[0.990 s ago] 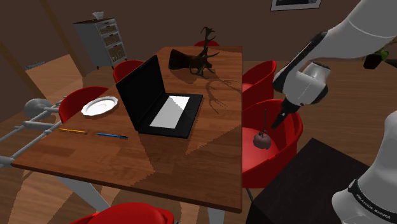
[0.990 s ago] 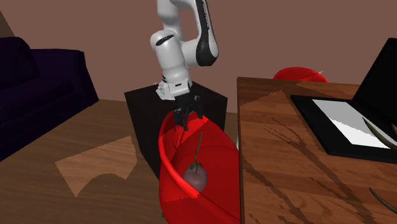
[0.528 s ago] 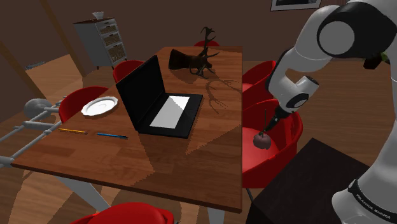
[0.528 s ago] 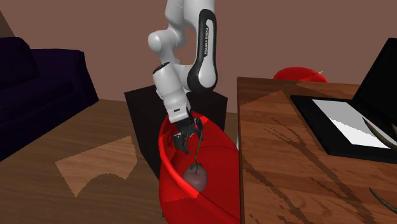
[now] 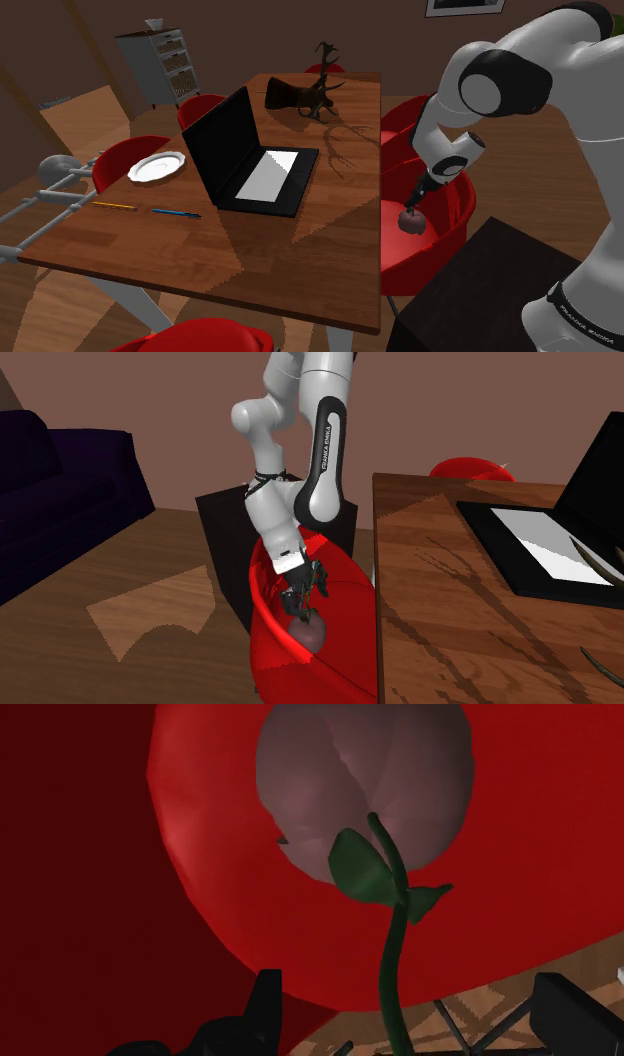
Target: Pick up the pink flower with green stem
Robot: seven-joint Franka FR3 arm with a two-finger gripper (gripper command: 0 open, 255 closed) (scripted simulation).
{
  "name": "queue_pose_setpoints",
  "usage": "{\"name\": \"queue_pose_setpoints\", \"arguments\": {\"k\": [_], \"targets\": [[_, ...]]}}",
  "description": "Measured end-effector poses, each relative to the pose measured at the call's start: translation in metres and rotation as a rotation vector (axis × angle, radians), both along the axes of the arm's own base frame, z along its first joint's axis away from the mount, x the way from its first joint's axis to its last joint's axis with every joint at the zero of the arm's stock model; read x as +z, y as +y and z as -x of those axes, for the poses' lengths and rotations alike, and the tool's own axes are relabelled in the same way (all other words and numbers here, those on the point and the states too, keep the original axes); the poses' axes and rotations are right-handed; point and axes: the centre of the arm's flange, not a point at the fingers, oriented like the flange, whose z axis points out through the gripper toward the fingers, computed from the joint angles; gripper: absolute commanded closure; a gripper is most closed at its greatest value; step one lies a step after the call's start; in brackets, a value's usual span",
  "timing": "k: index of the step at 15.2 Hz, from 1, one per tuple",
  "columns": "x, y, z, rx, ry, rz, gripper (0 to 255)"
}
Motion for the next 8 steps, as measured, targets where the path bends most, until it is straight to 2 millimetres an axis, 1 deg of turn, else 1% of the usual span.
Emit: {"name": "queue_pose_setpoints", "arguments": {"k": [1, 3, 4, 6, 8], "targets": [[-0.0053, -0.0006, -0.0031, -0.004, 0.002, 0.006, 0], [-0.0079, -0.0041, -0.0049, -0.015, 0.002, 0.042, 0], [-0.0083, -0.0051, -0.0053, -0.019, 0.002, 0.052, 255], [-0.0102, -0.0075, -0.0099, -0.016, -0.008, 0.03, 255], [-0.0103, -0.0053, -0.0114, -0.008, -0.027, 0.0, 255]]}}
